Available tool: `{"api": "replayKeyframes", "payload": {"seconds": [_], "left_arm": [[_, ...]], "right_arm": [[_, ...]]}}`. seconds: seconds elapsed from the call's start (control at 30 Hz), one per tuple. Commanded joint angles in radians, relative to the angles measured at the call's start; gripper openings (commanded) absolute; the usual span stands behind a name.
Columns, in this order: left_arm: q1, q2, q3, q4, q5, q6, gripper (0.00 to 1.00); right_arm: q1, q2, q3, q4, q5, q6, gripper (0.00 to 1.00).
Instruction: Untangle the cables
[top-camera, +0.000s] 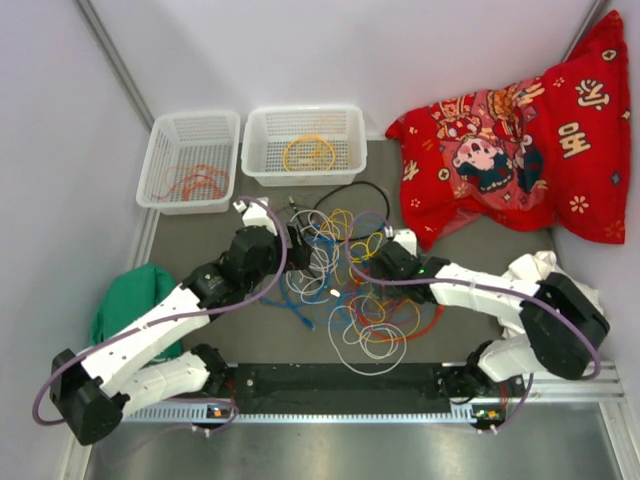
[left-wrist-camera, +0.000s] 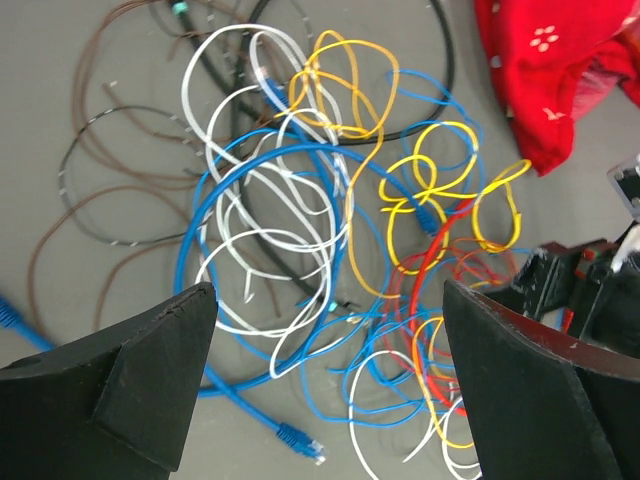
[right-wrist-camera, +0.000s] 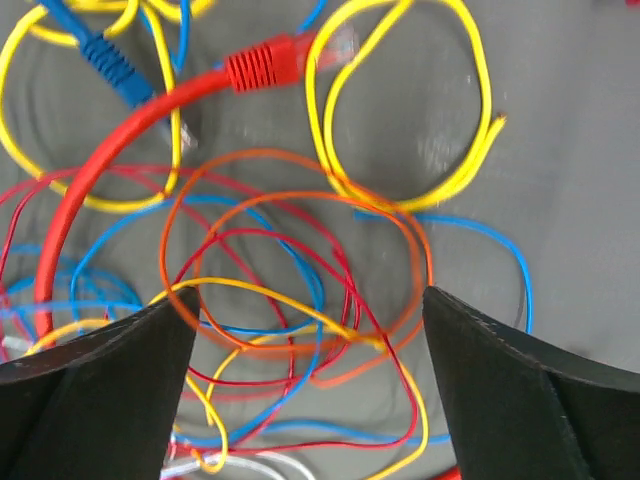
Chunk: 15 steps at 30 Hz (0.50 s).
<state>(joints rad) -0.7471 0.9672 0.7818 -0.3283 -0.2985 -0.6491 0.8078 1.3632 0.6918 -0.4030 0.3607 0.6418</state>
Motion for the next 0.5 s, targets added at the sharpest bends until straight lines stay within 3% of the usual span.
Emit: {"api": "replayKeyframes", "payload": {"seconds": [0.0, 0.03, 0.1, 0.13, 0.23, 0.47], "left_arm": [[-0.003, -0.050, -0.007, -0.058, -0.050, -0.009, 0.99], [-0.003, -0.056, -0.007, -0.064, -0.057, -0.011, 0.99], [-0.003, -0.074, -0.010, -0.077, -0.059, -0.009, 0.99], [-0.003, -0.079, -0.013, -0.075, -0.059, -0.009, 0.99], [-0.003, -0.099, -0.026, -0.055, -0.053, -0.007, 0.99], [-0.001, -0.134, -0.016, 0.047, -0.037, 0.029, 0.99]], "right_arm": [[-0.021, 0.065, 0.090, 0.070, 0.089, -0.054, 0.86], [-0.024, 0.082, 0.104, 0.070, 0.089, -0.057, 0.69], [-0.024, 0.082, 0.110, 0.082, 0.075, -0.063, 0.52], [-0.024, 0.077, 0.114, 0.087, 0.066, -0.067, 0.33], [-0.021, 0.033, 0.136, 0.084, 0.031, -0.077, 0.00], [0.022, -0.295, 0.294, 0.018, -0.026, -0.162, 0.00]]}}
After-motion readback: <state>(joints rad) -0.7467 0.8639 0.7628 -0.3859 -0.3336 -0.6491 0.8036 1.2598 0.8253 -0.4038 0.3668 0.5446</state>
